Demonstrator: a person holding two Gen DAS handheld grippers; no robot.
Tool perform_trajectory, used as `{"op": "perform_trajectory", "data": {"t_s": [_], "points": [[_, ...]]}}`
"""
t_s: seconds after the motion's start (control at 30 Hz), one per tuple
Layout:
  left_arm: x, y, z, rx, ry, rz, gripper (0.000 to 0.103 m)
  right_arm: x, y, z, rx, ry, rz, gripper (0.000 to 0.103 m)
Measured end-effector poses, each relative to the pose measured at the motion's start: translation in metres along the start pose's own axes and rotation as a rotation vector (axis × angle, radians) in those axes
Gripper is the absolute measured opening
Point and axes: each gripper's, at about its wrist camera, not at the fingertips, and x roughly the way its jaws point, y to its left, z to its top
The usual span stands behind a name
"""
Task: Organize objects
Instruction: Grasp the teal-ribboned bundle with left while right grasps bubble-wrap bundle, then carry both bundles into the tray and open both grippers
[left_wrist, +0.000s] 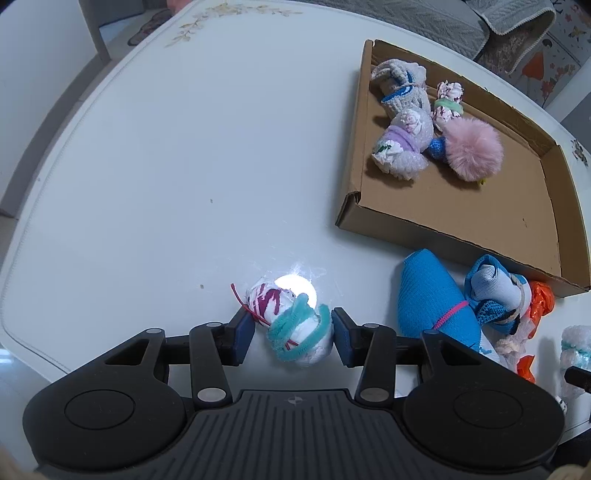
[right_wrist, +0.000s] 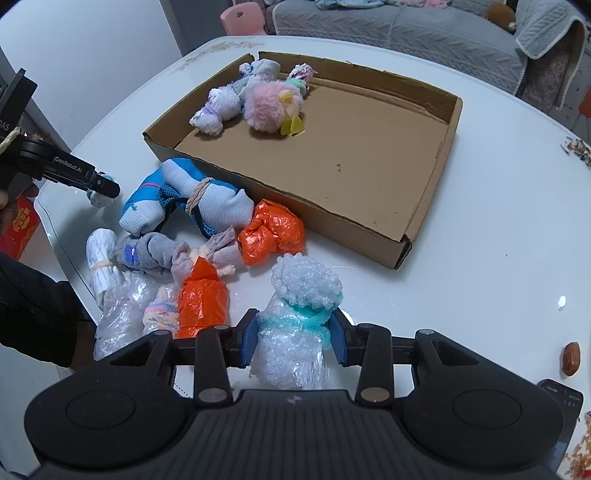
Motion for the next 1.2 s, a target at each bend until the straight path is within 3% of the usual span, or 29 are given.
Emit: {"op": "perform_trajectory", "data": {"t_s": [0.13,0.37,0.5,0.63,0.8,0.9,1.03,1.2], "points": [[-0.013,-0.004,0.005,0.025,-0.023,-0.008,0.052,-0.001,0.0,-0.001,-0.002,0.0,-0.004,0.037],[-0.06,-0.034,0.03,0.179,-0.15,-0.042,0.051,-0.02,-0.01,0.003,0.004,-0.063,-0.034,0.037],[-0.083,-0.057,0.051,0.346,-0.237,-0.028,0.051,-0.037,-0.019,0.016,-0.005,-0.131,-0.084,0.037],[-0.081,-0.085,0.074,0.543,-0.292,0.002,0.051,-0.054,-0.033,0.041,0.019,-0.221,-0.069,0.037],[-0.051,-0.106,0.081,0.658,-0.263,-0.053,0.051,-0.056,-0.025,0.094,-0.08,-0.281,-0.069,0.037],[-0.028,-0.116,0.078,0.718,-0.215,-0.086,0.052,-0.04,-0.004,0.124,-0.17,-0.286,-0.004,0.037],[-0.001,-0.121,0.075,0.756,-0.157,-0.1,0.052,0.0,0.023,0.143,-0.259,-0.243,0.091,0.037],[0.022,-0.119,0.076,0.756,-0.097,-0.09,0.052,0.049,0.037,0.143,-0.337,-0.152,0.119,0.037]]}}
